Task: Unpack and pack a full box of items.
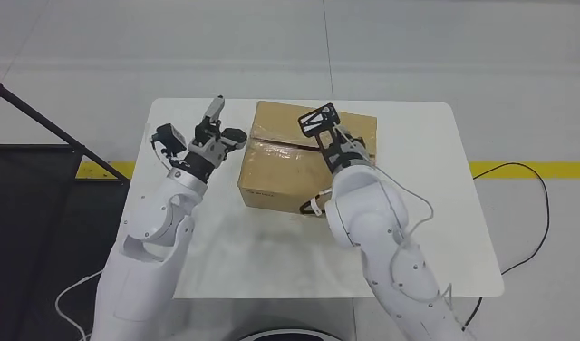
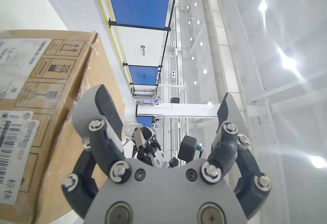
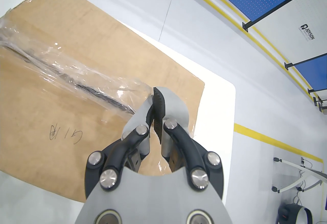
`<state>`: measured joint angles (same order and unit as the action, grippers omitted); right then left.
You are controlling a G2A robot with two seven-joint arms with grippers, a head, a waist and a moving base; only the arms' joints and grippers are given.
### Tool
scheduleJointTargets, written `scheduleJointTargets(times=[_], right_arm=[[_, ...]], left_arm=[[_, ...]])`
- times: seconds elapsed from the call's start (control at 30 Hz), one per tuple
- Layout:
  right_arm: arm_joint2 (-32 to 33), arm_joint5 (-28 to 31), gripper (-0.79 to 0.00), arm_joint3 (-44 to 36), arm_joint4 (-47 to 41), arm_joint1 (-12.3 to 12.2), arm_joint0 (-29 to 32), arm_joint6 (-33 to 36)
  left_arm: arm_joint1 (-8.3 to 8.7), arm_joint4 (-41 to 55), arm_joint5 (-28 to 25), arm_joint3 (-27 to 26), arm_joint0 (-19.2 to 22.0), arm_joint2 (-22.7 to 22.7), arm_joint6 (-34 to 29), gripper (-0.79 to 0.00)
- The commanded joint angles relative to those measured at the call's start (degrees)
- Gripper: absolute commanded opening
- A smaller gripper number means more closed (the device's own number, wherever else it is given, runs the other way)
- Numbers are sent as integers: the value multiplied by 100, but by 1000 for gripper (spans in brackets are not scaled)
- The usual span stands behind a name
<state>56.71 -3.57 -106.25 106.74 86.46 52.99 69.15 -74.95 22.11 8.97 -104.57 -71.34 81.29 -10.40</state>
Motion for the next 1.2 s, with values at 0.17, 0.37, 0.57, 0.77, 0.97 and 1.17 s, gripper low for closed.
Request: scheduleJointTargets(times=[0.17,0.37,0.57,0.77,0.97,1.17], right_arm=[[-22,4,-785,77,266,45,114,78],[11,-31,-785,99,492,82,238,125],[62,-26,-551,71,509,127,321,137],[199,28,-311,-153,410,163,390,115],[479,-173,-400,-615,-14,207,455,-75],[1098,-314,-785,-563,-2031,294,199,-171]], left_arm=[[-69,-210,-44,495,351,-531,152,0],[-110,-268,-76,783,519,-724,227,0],[-123,-293,-93,847,525,-750,226,0],[-127,-283,-112,837,468,-715,222,0],[-137,-263,-130,806,415,-721,220,0],[-147,-272,-145,762,364,-743,223,0]])
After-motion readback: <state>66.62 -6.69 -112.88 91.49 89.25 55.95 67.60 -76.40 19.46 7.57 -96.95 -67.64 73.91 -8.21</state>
